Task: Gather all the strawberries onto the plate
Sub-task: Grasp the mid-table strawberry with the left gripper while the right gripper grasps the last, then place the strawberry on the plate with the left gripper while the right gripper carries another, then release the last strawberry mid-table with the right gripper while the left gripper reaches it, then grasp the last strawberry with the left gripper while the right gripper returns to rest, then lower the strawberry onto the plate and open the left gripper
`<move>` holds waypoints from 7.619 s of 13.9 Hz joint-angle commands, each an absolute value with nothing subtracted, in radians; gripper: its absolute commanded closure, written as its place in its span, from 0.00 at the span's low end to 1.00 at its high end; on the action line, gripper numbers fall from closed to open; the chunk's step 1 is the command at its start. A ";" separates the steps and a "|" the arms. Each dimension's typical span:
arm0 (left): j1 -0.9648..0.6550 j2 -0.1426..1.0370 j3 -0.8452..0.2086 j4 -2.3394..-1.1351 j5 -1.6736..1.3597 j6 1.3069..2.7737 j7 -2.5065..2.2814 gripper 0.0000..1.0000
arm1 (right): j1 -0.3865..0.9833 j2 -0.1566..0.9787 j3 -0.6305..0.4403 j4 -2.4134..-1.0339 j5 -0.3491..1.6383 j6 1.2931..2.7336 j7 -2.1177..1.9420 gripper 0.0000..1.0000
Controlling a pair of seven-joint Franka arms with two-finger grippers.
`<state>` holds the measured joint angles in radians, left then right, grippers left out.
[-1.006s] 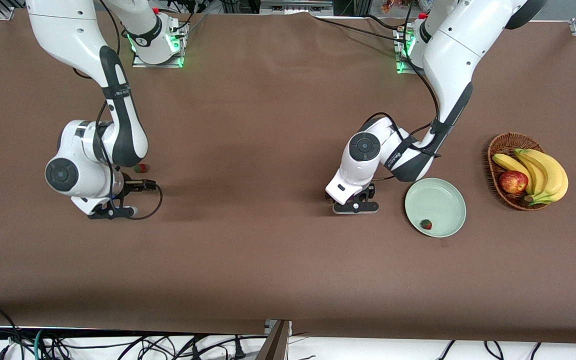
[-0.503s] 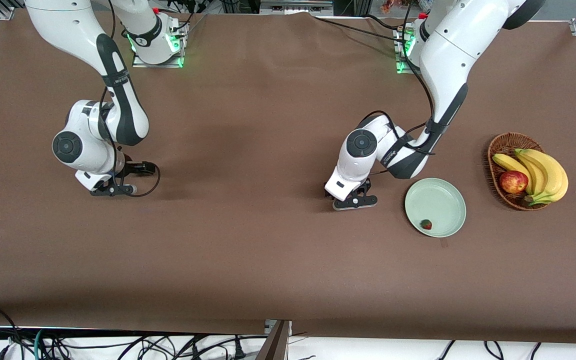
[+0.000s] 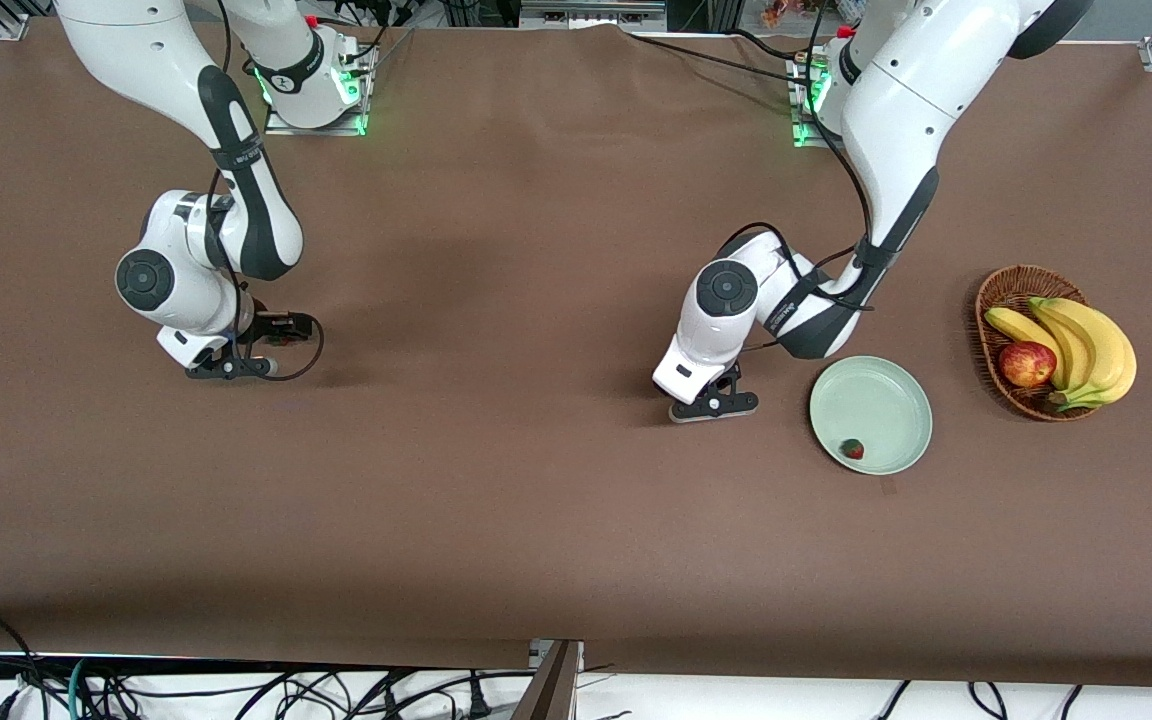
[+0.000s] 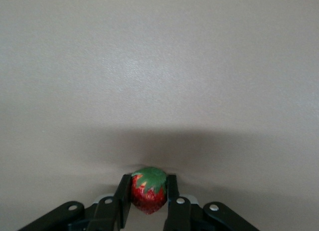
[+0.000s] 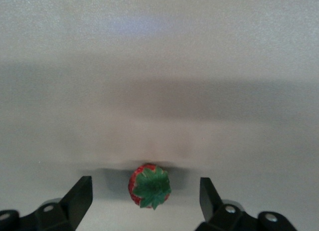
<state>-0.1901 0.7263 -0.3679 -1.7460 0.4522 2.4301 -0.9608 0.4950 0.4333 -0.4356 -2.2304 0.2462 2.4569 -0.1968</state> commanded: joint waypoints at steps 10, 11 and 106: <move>0.069 0.551 -0.373 -1.710 0.396 1.980 -0.147 0.92 | 0.520 0.420 -0.361 -2.105 0.265 2.447 -0.090 0.86; 0.110 0.560 -0.373 -1.710 0.337 1.985 -0.038 0.89 | 0.525 0.437 -0.318 -2.055 0.265 2.435 -0.013 0.86; 0.042 0.642 -0.331 -1.336 0.264 1.667 0.275 0.00 | 0.063 0.067 0.014 -1.450 -0.049 1.399 0.046 0.00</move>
<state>0.0791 0.6941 -0.3390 -1.3943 0.2450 1.7799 0.3127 0.0682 0.0598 0.0080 -1.4750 -0.0489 1.4107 0.0585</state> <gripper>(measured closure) 0.000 0.000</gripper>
